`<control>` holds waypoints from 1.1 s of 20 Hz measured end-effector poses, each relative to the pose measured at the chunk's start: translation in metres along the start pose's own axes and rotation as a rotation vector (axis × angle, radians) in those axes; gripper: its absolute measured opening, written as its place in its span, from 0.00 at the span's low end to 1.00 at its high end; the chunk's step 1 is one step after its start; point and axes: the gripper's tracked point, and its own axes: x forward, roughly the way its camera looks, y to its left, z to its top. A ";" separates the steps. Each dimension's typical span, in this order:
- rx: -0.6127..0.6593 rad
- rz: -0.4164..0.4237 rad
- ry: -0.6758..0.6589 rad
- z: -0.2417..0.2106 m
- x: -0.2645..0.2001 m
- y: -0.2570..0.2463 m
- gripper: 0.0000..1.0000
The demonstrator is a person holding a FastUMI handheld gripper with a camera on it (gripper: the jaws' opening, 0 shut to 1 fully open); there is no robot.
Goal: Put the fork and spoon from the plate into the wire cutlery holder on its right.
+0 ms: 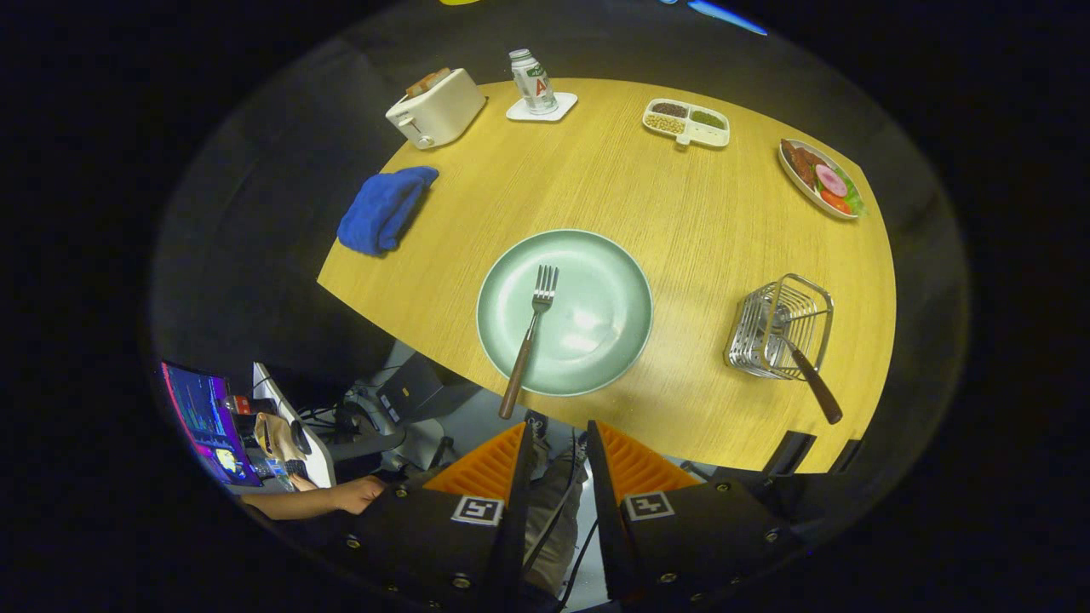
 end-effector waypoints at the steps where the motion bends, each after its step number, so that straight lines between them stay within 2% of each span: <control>1: 0.007 0.010 0.011 -0.003 0.006 0.006 0.37; 11: 0.080 0.020 0.097 -0.021 0.082 0.040 0.37; 20: 0.086 -0.033 0.152 -0.024 0.129 0.040 0.37; 22: 0.098 -0.018 0.166 -0.025 0.136 0.044 0.37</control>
